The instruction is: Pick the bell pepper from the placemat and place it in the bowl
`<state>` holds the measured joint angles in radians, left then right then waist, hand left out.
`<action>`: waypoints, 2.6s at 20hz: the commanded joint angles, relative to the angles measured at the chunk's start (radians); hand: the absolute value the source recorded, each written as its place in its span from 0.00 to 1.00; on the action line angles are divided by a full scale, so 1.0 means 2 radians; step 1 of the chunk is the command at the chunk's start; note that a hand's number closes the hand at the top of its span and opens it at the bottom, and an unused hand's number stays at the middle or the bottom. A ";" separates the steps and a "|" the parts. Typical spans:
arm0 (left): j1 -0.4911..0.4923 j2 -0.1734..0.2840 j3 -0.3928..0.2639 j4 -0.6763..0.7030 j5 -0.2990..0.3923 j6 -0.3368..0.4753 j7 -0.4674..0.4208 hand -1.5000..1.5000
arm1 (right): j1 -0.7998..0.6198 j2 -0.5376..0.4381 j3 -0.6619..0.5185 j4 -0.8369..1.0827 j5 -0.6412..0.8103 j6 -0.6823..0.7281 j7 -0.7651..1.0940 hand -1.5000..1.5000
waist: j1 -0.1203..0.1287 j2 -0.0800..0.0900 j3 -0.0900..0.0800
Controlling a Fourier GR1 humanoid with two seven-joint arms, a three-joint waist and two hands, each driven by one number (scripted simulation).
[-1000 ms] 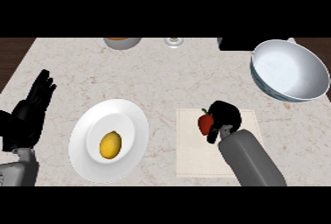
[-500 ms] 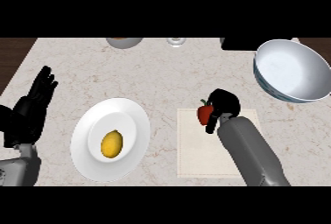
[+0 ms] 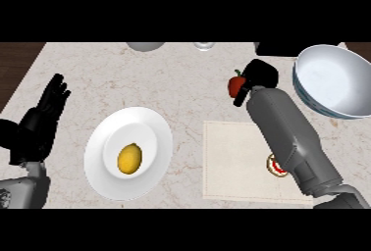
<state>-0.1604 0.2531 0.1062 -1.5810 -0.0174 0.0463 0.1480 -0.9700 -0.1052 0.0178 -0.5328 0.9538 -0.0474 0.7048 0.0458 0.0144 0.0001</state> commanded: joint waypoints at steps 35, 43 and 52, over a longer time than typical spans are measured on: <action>-0.021 -0.002 0.018 0.013 -0.003 -0.010 0.015 0.50 | -0.018 -0.191 -0.127 0.023 0.004 -0.229 -0.115 1.00 | -0.009 -0.002 0.000; -0.019 -0.019 0.006 0.020 -0.015 -0.001 -0.009 0.50 | -0.013 -0.245 -0.156 0.138 -0.008 -0.155 -0.097 1.00 | 0.000 0.005 0.001; -0.011 0.006 0.028 0.018 -0.002 -0.019 -0.002 0.50 | 0.012 -0.223 -0.233 0.133 -0.103 -0.173 -0.251 0.00 | -0.004 0.000 0.002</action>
<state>-0.1749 0.2446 0.1424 -1.5479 -0.0320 0.0171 0.1305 -0.9467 -0.5897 -0.3900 -0.2515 0.8158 -0.3519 0.2829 0.0398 0.0173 0.0032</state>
